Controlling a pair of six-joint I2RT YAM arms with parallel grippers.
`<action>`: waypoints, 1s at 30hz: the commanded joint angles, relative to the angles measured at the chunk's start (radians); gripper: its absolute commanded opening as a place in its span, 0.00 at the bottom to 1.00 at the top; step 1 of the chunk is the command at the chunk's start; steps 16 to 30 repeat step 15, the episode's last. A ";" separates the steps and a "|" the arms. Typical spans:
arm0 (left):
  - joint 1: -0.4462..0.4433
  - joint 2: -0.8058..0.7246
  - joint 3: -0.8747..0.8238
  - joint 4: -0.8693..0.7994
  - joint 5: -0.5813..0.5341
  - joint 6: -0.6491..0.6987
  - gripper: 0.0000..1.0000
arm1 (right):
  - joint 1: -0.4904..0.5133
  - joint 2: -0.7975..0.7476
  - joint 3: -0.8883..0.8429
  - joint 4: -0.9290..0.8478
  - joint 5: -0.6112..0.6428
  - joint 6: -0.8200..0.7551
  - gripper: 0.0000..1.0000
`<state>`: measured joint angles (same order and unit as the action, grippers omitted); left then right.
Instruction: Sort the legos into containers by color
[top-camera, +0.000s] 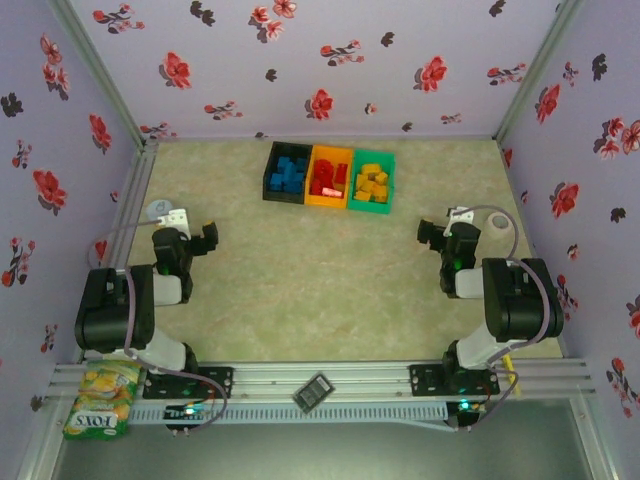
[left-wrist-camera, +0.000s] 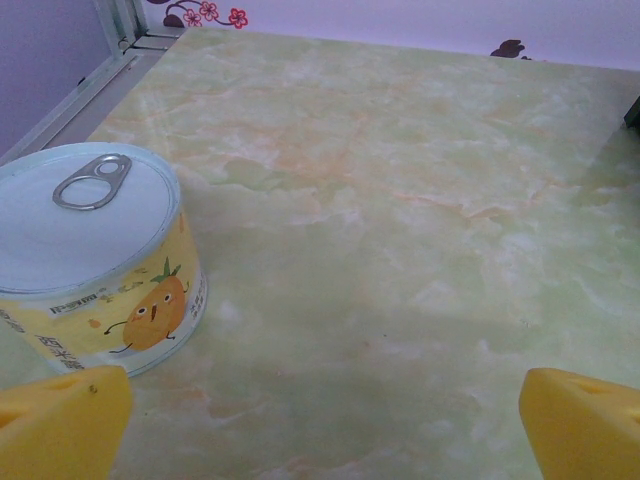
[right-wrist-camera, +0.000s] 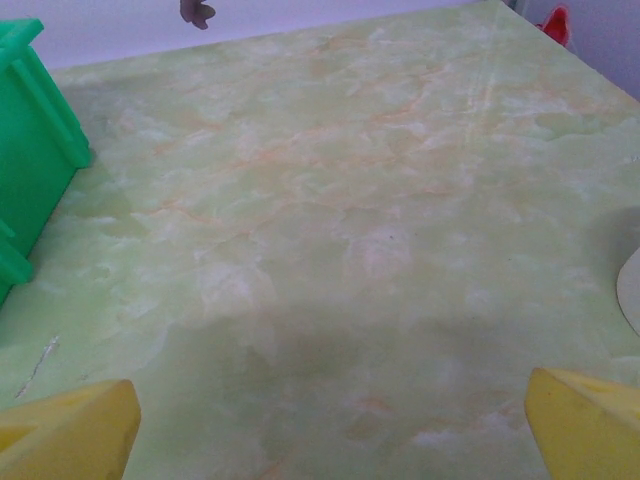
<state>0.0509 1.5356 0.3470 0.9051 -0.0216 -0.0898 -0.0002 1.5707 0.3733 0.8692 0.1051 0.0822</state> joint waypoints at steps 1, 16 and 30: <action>0.004 0.003 0.021 0.025 0.008 0.025 1.00 | -0.003 -0.012 0.016 0.014 0.024 0.012 0.99; 0.004 0.004 0.021 0.025 0.009 0.025 1.00 | -0.003 -0.012 0.026 -0.004 -0.007 0.004 0.99; 0.004 0.004 0.021 0.025 0.009 0.025 1.00 | -0.003 -0.012 0.026 -0.004 -0.007 0.004 0.99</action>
